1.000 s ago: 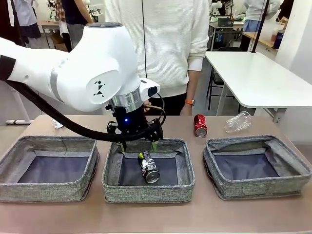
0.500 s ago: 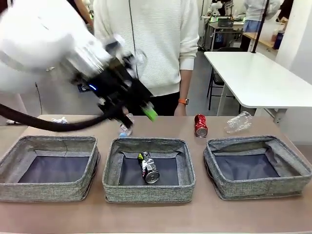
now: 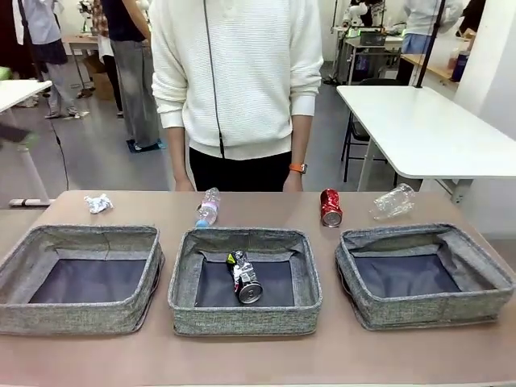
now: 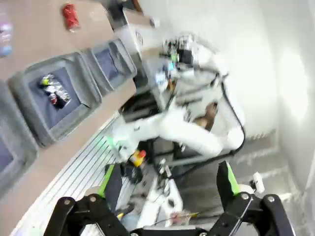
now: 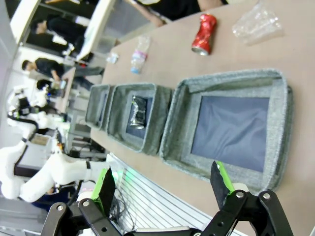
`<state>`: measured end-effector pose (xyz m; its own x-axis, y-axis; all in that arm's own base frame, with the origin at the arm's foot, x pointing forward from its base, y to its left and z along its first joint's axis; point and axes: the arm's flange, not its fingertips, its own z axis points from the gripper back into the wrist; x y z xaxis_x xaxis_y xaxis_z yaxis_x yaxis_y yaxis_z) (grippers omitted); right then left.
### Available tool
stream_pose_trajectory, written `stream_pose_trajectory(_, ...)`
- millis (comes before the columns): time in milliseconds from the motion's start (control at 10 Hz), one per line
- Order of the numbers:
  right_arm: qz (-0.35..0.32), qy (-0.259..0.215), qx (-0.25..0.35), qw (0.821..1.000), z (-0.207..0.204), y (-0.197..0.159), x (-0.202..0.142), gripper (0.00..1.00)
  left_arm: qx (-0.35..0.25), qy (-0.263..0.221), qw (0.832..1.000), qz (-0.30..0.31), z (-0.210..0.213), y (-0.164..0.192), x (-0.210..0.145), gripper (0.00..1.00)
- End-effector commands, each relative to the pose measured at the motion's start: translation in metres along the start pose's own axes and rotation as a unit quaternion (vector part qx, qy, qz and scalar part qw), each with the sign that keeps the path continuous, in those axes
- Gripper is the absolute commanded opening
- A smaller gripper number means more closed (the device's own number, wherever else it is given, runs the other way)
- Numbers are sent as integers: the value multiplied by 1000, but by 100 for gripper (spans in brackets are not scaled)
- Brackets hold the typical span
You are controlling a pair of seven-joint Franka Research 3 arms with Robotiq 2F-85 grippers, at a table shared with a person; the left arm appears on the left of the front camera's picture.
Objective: Sort the waste into the appropriate baskets.
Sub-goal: Place the picked waste into the Fabric basket indicated by the person, then pick up the waste item pointed out by the person.
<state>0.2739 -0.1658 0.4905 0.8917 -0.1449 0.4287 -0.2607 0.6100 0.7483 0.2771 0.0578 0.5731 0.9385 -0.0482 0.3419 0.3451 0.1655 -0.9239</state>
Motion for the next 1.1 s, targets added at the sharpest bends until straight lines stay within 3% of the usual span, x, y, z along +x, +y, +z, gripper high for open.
stream_pose_trajectory(0, 11, -9, 8, 1000, -1, 1, 2, 100, -70, -94, 992, 41, 18, 35, -38, 100)
stream_pose_trajectory(100, 11, -9, 8, 1000, -1, 1, 2, 100, -41, -113, 989, 83, 19, 55, -57, 100)
stream_pose_trajectory(200, 11, -9, 8, 1000, -1, 1, 2, 100, -39, -94, 988, 118, 17, 70, -61, 100)
stream_pose_trajectory(300, 11, -9, 8, 1000, -1, 1, 2, 100, -34, -89, 993, 72, 40, 50, -49, 100)
stream_pose_trajectory(1000, 11, -9, 8, 1000, -1, 1, 2, 100, -34, -89, 993, 72, 40, 50, -49, 100)
